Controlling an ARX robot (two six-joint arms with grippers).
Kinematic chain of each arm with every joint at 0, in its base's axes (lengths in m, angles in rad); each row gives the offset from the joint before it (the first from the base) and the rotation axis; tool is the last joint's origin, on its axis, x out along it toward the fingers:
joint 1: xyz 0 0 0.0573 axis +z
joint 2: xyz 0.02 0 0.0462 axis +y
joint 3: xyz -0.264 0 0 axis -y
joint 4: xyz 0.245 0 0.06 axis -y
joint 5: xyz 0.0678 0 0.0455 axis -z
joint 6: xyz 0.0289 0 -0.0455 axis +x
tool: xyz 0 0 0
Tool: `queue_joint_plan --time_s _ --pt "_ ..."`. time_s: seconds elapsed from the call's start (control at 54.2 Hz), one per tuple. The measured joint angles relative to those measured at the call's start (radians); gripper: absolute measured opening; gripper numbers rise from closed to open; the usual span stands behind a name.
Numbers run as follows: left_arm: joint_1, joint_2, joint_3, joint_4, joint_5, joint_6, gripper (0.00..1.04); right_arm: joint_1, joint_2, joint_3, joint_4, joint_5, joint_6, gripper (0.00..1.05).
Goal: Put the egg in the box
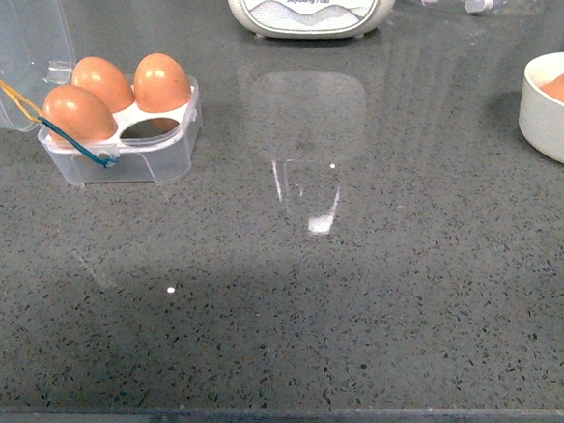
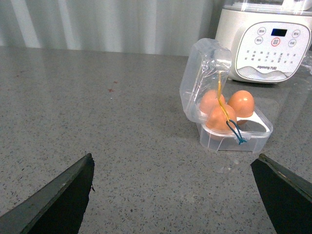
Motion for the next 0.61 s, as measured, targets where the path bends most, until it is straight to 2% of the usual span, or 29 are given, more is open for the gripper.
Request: queue_joint_plan --time_s 0.608 --pt "0.000 0.000 0.000 0.000 0.000 0.000 0.98 0.000 0.000 0.000 0.000 0.000 0.000 0.98"
